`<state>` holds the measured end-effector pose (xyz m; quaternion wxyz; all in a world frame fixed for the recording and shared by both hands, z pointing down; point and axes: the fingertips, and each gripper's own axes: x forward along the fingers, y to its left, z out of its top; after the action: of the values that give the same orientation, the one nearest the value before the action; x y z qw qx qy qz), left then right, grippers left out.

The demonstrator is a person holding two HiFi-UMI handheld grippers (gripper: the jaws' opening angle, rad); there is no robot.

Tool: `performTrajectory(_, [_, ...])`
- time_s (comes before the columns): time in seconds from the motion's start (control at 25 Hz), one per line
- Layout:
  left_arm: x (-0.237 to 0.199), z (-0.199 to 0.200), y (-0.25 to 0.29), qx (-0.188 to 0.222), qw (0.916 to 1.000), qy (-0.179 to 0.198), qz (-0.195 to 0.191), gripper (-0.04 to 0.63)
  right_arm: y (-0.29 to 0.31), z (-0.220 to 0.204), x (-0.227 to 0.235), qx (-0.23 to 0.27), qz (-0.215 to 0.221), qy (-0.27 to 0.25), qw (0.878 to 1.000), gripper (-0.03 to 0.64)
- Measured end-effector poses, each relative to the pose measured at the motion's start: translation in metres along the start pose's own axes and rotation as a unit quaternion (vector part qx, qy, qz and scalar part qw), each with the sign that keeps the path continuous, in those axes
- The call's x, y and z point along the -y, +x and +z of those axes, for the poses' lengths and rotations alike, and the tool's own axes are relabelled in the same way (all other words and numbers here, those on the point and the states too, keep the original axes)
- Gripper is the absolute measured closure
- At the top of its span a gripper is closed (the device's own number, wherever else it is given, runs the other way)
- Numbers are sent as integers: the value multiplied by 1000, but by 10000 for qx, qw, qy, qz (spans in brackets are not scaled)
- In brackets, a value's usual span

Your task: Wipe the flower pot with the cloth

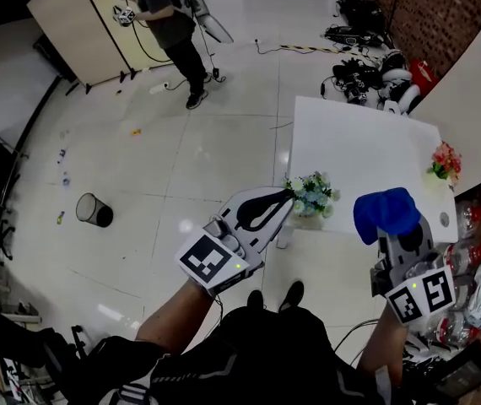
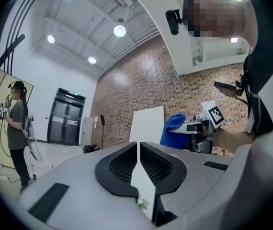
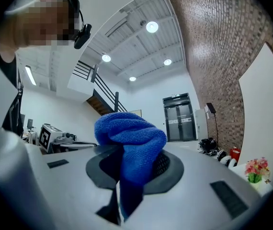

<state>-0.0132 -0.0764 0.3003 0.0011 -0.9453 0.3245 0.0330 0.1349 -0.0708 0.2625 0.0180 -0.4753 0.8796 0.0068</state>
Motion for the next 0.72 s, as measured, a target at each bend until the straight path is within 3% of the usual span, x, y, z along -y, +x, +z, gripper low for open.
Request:
performTrajectory(0.16, [-11, -1, 20, 34, 10000, 25, -64, 586, 16, 2, 24, -25, 167, -105, 9998, 546])
performTrajectory(0.24, [-13, -3, 29, 21, 9998, 116, -188, 527, 22, 3, 36, 25, 247, -71, 9997, 546])
performTrajectory(0.36, [-18, -14, 40, -42, 9996, 112, -258, 490, 29, -3, 47, 28, 410, 2, 9992, 546])
performTrajectory(0.44, [-24, -23, 46, -81, 9993, -23, -374, 417, 36, -8, 53, -16, 467, -27, 9989, 546])
performTrajectory(0.52, [-31, -32, 49, -82, 9977, -189, -643, 301, 44, -14, 56, -92, 481, -76, 9988, 546])
performTrajectory(0.56, [-33, -38, 49, -87, 9965, -234, -797, 283, 47, -17, 56, -123, 487, -67, 9987, 546])
performTrajectory(0.72, [-42, -80, 46, -466, 9924, -30, -1142, 165, 60, -28, 61, -164, 369, 2, 9992, 546])
